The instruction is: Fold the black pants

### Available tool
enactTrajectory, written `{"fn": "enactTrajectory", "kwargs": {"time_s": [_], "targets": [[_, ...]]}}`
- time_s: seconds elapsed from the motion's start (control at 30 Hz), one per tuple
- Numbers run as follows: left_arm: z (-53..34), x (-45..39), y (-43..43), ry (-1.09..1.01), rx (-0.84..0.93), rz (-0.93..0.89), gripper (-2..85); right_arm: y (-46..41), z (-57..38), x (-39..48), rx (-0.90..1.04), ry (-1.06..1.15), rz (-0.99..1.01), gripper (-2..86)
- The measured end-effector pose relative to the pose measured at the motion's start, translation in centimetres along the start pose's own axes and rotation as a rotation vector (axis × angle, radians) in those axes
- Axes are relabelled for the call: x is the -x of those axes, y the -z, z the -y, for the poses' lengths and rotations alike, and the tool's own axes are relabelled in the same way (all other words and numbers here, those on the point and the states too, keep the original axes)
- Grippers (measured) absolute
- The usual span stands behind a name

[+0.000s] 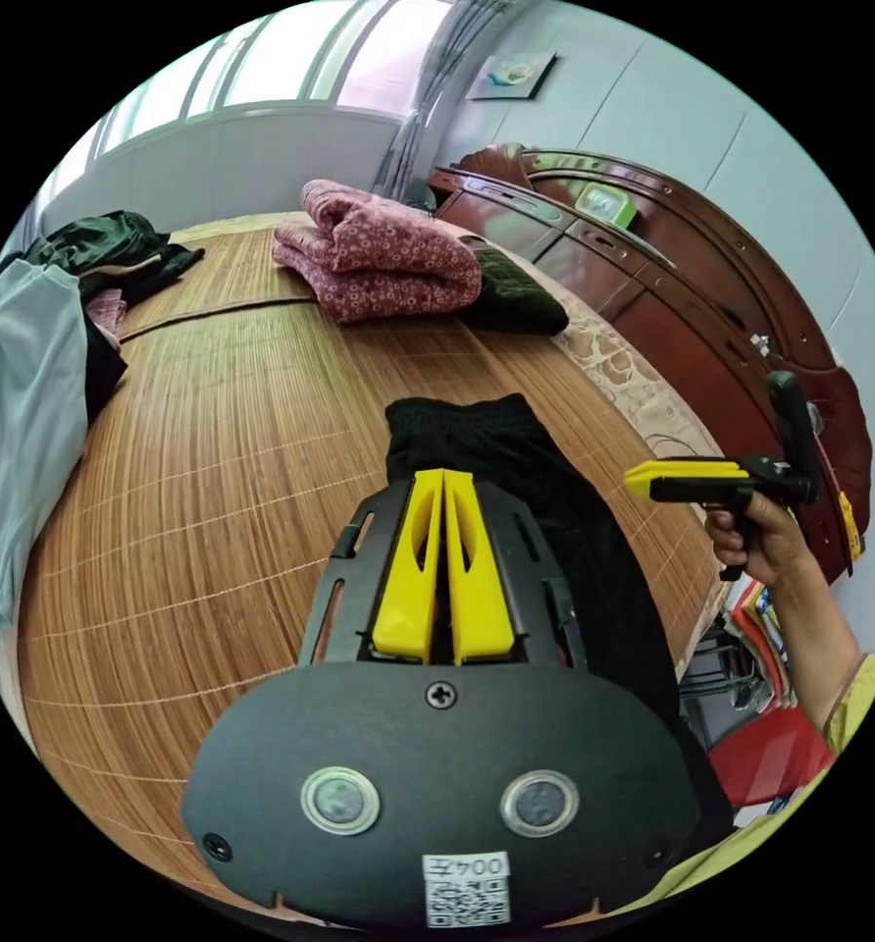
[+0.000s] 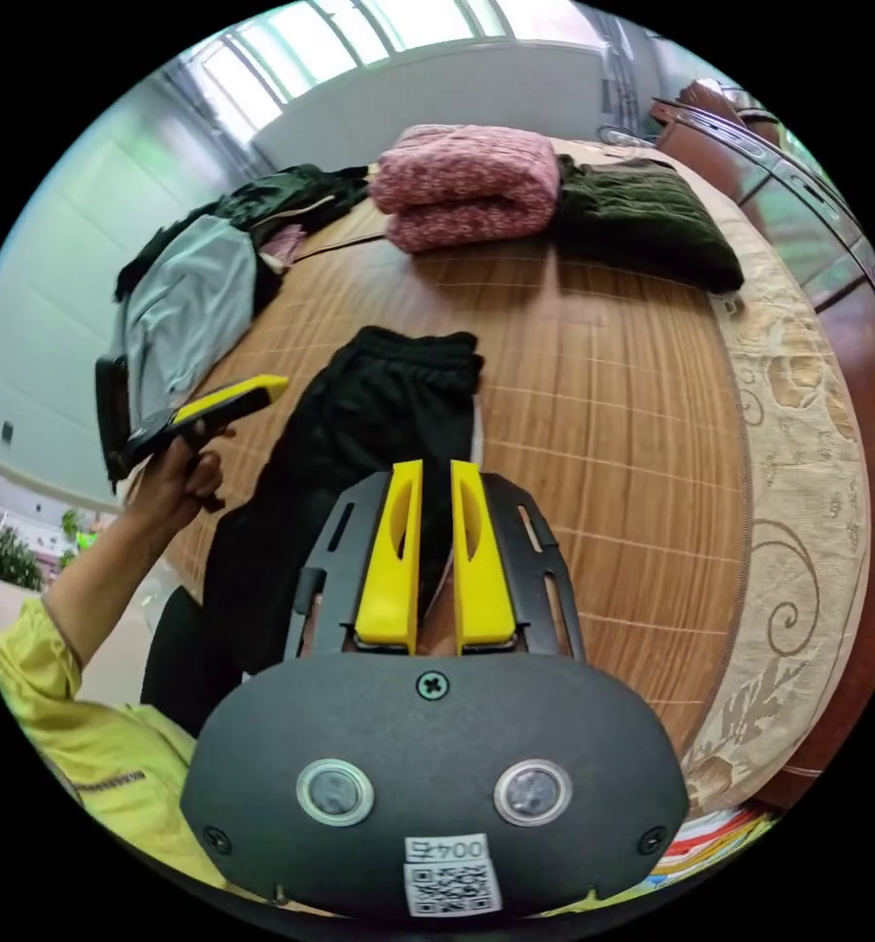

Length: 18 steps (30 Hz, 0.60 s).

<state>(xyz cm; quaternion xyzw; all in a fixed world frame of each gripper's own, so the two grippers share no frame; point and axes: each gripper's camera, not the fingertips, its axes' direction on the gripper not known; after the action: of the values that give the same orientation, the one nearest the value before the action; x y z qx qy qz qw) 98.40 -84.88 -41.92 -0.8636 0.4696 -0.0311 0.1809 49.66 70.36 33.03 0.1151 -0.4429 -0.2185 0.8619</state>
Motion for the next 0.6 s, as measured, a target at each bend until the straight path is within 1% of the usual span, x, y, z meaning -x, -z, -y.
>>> {"fn": "enactTrajectory", "kwargs": {"time_s": [0.1,0.17,0.27,0.3,0.33,0.4,0.47,0.5,0.53,0.57,0.6], "targets": [[-2.5,-0.5,2.8,-0.048,0.0,0.005,0.0,1.8,-4.7,2.7,0.039,0.04,0.06,1.0],[-5.7,-1.2,4.9,-0.085,0.01,-0.044,0.0,2.6,-7.6,4.0,0.072,0.051,0.078,0.7],[-10.5,-2.6,6.7,-0.156,0.026,-0.066,0.0,3.8,-12.1,5.8,0.102,0.079,0.077,3.6],[-11.3,-2.9,6.8,-0.173,0.037,-0.061,0.0,4.0,-13.5,6.3,0.128,0.083,0.075,5.8],[-12.9,-3.4,6.7,-0.208,0.06,-0.045,0.1,4.4,-14.8,6.4,0.143,0.076,0.097,7.9],[-14.6,-3.7,6.1,-0.248,0.1,-0.017,0.1,5.3,-16.4,5.8,0.139,0.035,0.162,8.2],[-16.1,-3.3,4.3,-0.29,0.199,0.13,0.2,6.3,-17.8,5.5,0.138,0.024,0.201,7.4],[-16.4,-3.0,4.0,-0.286,0.213,0.162,0.3,6.3,-18.5,5.8,0.175,0.035,0.131,5.3],[-16.9,-2.1,4.1,-0.266,0.205,0.169,0.3,6.3,-19.4,6.1,0.207,0.051,0.011,4.2],[-17.2,-1.2,5.1,-0.226,0.172,0.146,0.3,6.9,-19.8,6.1,0.187,0.044,-0.015,4.1],[-17.4,-0.8,5.9,-0.206,0.15,0.132,0.4,8.6,-20.6,5.9,0.165,0.026,0.008,4.6]]}}
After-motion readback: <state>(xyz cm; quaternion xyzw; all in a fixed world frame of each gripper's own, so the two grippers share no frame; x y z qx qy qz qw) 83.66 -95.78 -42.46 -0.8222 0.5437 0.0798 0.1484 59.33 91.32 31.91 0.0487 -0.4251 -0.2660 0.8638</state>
